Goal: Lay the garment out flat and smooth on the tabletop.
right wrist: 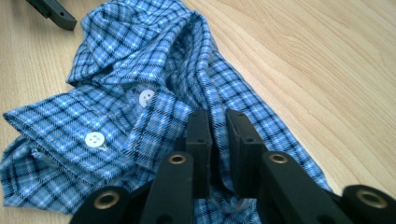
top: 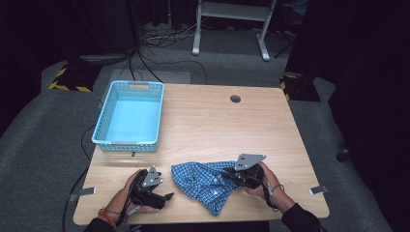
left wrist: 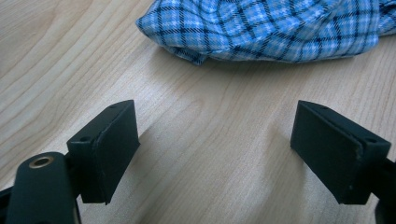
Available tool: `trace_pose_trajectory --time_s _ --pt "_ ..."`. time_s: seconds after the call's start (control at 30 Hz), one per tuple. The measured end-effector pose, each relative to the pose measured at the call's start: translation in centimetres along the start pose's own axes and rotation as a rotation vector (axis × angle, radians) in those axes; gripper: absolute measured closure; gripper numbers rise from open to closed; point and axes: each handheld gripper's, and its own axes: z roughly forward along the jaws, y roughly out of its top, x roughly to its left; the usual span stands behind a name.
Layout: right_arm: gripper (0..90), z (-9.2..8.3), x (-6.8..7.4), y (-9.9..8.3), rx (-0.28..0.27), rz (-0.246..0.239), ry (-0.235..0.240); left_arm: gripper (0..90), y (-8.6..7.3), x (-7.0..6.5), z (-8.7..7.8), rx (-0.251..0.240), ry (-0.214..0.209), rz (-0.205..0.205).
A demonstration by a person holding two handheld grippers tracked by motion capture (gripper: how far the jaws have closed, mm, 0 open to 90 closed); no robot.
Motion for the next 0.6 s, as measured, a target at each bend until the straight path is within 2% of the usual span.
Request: trace_pose_trajectory --time_s 0.6 --pt "84.1 -0.9 -1.1 1.3 -0.033 0.017 -0.045 15.1 0.0 0.0 0.0 0.000 0.000 0.000"
